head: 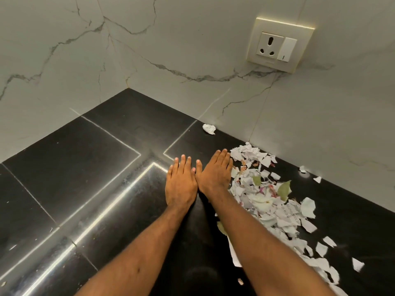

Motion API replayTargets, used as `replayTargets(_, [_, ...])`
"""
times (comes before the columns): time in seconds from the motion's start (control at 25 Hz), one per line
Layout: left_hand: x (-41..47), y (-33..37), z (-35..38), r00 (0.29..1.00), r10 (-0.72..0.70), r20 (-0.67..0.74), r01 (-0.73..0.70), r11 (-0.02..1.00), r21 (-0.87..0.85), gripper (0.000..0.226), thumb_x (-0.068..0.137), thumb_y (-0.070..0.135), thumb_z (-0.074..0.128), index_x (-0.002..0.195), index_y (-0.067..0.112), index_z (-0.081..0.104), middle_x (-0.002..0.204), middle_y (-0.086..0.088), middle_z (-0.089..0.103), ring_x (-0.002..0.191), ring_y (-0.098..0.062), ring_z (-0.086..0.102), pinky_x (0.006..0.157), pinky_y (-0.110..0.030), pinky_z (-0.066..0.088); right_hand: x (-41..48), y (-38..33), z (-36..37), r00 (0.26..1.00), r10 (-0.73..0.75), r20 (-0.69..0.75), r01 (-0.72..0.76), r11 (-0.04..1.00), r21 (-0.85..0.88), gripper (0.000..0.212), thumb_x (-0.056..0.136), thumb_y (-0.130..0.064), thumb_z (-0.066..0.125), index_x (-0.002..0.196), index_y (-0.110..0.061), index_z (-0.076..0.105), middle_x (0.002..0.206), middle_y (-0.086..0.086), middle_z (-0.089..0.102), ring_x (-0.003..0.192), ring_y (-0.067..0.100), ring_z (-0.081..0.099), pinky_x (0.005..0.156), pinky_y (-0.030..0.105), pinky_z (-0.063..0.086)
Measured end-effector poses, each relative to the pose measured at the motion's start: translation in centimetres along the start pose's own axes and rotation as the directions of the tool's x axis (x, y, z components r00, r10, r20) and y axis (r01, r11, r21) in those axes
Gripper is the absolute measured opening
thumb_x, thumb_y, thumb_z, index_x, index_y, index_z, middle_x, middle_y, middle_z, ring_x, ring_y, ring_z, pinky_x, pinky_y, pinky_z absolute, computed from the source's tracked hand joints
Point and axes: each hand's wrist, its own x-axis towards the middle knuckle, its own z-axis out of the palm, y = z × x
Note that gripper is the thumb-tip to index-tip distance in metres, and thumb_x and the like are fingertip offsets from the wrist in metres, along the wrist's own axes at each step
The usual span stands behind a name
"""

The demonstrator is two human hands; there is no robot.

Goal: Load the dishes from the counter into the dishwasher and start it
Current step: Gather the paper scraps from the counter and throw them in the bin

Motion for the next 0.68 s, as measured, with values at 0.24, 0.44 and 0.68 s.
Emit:
replayTargets(0.24, [-0.2, 0.2, -0.3, 0.999, 0.049, -0.002, -0.049, 0.998, -0.034, 0.054, 0.109, 0.046, 0.024, 0.157, 0.025, 0.037, 0.165, 0.003, 0.035, 0.155, -0.018, 0.024, 0.126, -0.043, 0.023, 6.8, 1.1, -2.8, 0.9, -0.436, -0.004, 0.433, 0.895, -0.105, 0.081, 0.105, -0.057, 0.033, 0.166, -0.007, 0.012, 0.174, 0.015, 0.006, 0.161, 0.029, 0.006, 0.131, 0.047, 0.011])
replayTargets(0.44, [0.1, 0.1, -0.6, 1.0, 0.016, -0.025, -0.019, 0.989, -0.144, 0.053, 0.109, 0.051, 0.026, 0.152, 0.028, 0.046, 0.162, 0.008, 0.04, 0.154, -0.013, 0.026, 0.125, -0.041, 0.023, 12.0, 1.6, -3.9, 0.897, -0.399, 0.188, 0.412, 0.911, -0.03, 0.082, 0.105, -0.064, 0.029, 0.168, -0.016, 0.008, 0.175, 0.007, 0.009, 0.161, 0.022, 0.01, 0.13, 0.045, 0.011])
replayTargets(0.68, [-0.3, 0.3, -0.5, 0.999, 0.043, -0.022, -0.045, 0.992, -0.119, 0.059, 0.109, 0.055, 0.018, 0.154, 0.026, 0.043, 0.163, 0.006, 0.038, 0.154, -0.016, 0.024, 0.125, -0.045, 0.022, 6.7, 7.9, -5.1, 0.882, -0.419, 0.216, 0.425, 0.905, 0.019, 0.075, 0.107, -0.064, 0.025, 0.167, -0.021, 0.017, 0.173, 0.002, 0.018, 0.159, 0.021, 0.017, 0.129, 0.048, 0.016])
